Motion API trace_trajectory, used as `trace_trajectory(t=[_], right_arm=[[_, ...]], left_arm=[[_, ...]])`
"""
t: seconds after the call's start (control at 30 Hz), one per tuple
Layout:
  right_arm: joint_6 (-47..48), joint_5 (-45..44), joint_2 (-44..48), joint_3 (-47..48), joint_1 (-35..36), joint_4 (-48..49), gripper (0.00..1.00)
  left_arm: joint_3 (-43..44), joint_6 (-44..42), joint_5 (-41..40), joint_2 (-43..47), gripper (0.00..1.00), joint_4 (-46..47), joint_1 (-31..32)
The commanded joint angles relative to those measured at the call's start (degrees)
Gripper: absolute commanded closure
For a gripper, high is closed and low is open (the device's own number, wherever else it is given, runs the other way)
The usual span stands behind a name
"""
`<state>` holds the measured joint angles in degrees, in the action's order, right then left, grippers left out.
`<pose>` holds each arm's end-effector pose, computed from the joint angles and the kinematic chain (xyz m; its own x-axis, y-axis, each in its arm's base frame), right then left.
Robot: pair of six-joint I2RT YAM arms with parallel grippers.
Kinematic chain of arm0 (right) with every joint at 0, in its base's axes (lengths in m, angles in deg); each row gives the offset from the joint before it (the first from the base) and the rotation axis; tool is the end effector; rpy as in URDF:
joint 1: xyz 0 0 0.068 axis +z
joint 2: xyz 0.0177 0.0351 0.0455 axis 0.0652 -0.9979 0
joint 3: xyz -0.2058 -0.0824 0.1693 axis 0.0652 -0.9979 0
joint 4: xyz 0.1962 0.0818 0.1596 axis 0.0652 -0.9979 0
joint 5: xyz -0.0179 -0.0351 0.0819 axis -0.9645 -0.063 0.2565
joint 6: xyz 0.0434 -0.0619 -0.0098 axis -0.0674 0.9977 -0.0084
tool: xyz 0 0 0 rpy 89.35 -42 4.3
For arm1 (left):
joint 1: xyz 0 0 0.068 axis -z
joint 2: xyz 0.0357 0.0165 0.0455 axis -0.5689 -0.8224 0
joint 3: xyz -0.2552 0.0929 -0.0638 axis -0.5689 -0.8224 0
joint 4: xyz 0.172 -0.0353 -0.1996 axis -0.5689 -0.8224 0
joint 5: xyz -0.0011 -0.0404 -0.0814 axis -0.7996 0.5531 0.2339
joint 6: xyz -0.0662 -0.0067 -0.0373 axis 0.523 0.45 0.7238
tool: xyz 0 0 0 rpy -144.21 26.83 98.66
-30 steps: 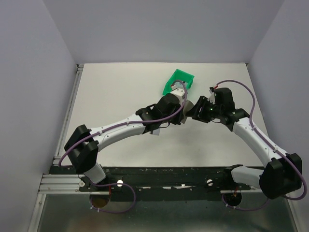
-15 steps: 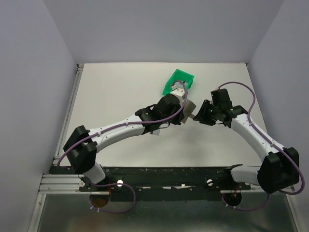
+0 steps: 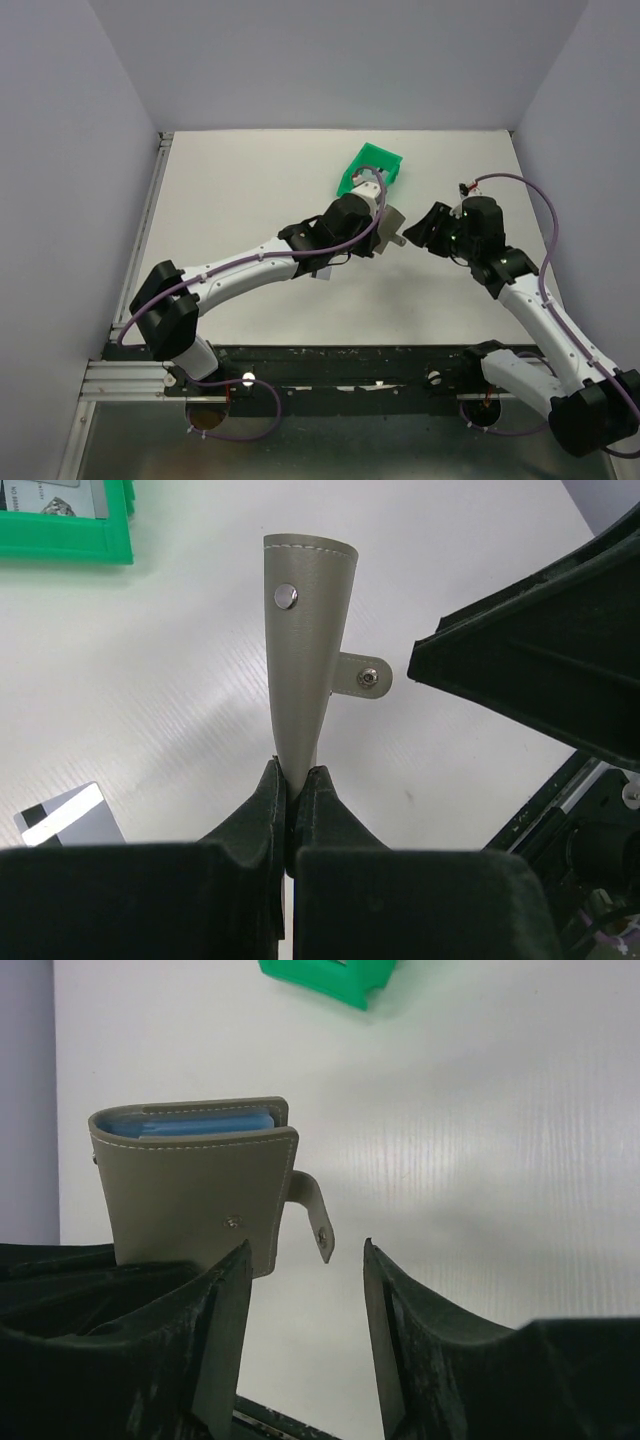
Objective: Put the credit cards into the card holder
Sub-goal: Open the card holder at the center of the board.
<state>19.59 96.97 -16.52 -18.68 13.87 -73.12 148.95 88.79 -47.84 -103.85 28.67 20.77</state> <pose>0.2242 0.0801 0.2747 -0.6596 0.4207 -0.6229 -0.0053 0.8261 0.5635 0.2304 -0.3226 0.2888 -0.6103 0.0597 -0.7899 0.5447 0.7556 -0.3637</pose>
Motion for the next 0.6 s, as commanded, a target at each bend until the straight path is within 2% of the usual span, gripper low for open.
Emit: trace_trajectory(t=[0.0, 0.17, 0.57], right_arm=[[2.2, 3.8, -0.2, -1.4, -0.2, 4.1, 0.41], [1.9, 3.9, -0.1, -1.8, -0.1, 4.8, 0.4], [0.2, 8.2, -1.8, -2.1, -0.1, 9.1, 0.41]], left_arm=[[-1.8, 1.8, 3.7, 3.6, 1.0, 3.5, -1.6], [-3.2, 3.0, 7.5, 5.4, 1.0, 5.3, -2.9], [-4.2, 4.1, 11.1, 6.0, 1.0, 7.7, -3.2]])
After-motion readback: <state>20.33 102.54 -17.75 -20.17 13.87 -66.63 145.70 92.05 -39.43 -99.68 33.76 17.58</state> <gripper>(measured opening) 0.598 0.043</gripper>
